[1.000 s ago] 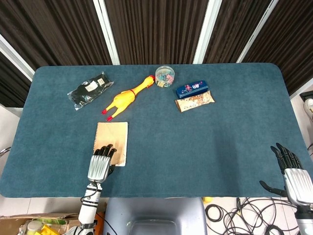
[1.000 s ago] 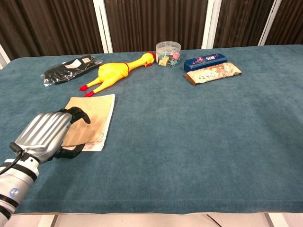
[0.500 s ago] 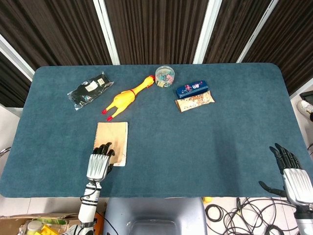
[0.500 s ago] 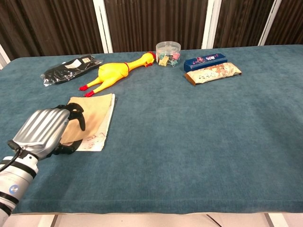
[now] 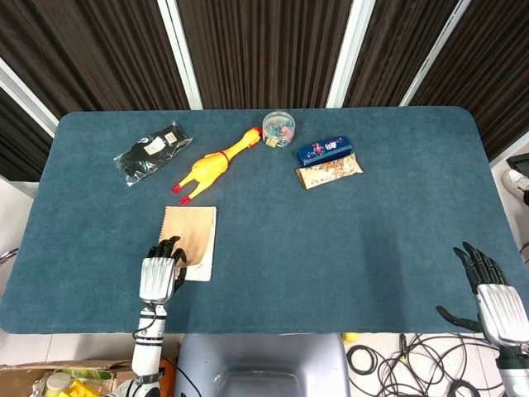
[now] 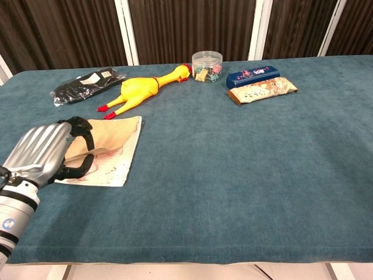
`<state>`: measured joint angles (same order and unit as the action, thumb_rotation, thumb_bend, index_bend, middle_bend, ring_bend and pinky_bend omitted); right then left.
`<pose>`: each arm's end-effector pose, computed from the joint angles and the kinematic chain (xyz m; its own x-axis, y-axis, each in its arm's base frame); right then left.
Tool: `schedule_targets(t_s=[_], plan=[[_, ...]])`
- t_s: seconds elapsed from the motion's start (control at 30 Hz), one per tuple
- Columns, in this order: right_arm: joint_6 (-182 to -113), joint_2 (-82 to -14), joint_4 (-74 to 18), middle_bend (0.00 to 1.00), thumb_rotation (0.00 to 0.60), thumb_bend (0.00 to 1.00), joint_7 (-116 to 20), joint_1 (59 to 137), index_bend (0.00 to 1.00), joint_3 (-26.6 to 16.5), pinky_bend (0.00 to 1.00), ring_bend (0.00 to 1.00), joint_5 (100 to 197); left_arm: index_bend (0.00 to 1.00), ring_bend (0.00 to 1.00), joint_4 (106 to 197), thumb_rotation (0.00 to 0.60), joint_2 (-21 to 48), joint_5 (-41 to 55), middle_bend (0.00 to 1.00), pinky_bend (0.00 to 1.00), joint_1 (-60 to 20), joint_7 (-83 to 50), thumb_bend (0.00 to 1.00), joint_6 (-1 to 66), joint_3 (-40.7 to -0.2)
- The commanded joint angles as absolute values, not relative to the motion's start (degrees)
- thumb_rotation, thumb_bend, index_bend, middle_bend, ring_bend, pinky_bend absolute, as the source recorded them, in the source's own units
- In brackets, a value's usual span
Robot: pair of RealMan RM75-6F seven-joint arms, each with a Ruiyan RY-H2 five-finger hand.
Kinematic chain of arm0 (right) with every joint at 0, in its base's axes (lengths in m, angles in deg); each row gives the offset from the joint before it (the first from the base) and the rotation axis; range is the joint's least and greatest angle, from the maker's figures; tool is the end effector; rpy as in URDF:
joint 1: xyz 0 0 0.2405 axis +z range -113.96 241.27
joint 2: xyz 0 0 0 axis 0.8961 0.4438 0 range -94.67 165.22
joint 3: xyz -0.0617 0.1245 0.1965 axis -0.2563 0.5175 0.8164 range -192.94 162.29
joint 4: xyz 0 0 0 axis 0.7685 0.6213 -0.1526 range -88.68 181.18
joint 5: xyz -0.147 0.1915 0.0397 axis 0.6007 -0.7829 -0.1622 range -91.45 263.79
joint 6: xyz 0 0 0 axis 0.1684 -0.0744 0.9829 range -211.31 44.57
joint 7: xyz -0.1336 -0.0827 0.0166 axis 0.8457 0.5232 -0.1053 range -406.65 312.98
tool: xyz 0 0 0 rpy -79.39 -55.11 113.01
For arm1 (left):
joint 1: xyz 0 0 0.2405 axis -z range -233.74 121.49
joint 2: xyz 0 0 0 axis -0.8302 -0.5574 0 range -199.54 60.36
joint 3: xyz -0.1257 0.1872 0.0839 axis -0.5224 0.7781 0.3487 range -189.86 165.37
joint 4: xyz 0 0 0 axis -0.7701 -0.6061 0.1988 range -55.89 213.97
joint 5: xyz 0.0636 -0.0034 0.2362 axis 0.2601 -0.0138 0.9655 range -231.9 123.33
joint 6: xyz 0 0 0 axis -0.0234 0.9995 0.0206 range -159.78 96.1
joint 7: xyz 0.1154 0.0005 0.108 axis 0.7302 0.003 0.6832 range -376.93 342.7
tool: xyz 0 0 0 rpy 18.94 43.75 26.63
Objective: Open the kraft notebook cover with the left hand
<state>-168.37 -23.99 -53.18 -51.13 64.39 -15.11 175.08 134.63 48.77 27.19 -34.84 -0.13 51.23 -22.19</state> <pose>-0.3012 -0.1623 0.1243 0.2909 -0.0782 0.9536 -0.9561 0.0123 0.2927 -0.1896 0.2757 -0.1073 0.3541 -0.0882 0.9310 0.9263 -0.1040 -0.3621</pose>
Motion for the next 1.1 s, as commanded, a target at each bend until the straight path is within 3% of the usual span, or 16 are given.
schedule_targets(t_s=[0.03, 0.27, 0.47, 0.87, 1.1], plan=[[-168.37, -23.98, -53.16, 0.0, 0.6, 0.07, -51.19, 64.39, 0.0, -15.15, 0.1, 0.0, 175.15, 0.68, 0.27, 145.58, 0.6, 44.71, 21.22, 0.28, 0.4, -36.79, -1.86, 0.55, 48.23, -25.3], [-168.24, -23.97, -53.18, 0.0, 0.6, 0.07, -51.12, 64.44, 0.0, -15.23, 0.1, 0.0, 175.17, 0.69, 0.29, 154.44, 0.6, 42.02, 10.46, 0.27, 0.4, -38.29, -0.83, 0.57, 45.13, -31.26], [-168.05, -24.01, -53.13, 0.0, 0.6, 0.07, -51.03, 64.53, 0.0, -15.33, 0.1, 0.0, 175.24, 0.69, 0.28, 155.15, 0.6, 40.98, 4.38, 0.26, 0.38, -38.33, -2.35, 0.58, 43.68, -35.22], [-167.48, -24.14, -53.28, 0.0, 0.6, 0.07, -50.43, 64.79, 0.0, -15.42, 0.1, 0.0, 175.1, 0.69, 0.26, 155.12, 0.6, 39.83, 3.82, 0.26, 0.38, -38.49, -4.3, 0.58, 45.88, -36.01], [-167.32, -24.09, -53.37, 0.0, 0.6, 0.07, -50.28, 64.86, 0.0, -15.51, 0.1, 0.0, 175.13, 0.69, 0.26, 155.1, 0.6, 39.13, 2.04, 0.26, 0.38, -36.52, -3.59, 0.58, 45.85, -38.72]])
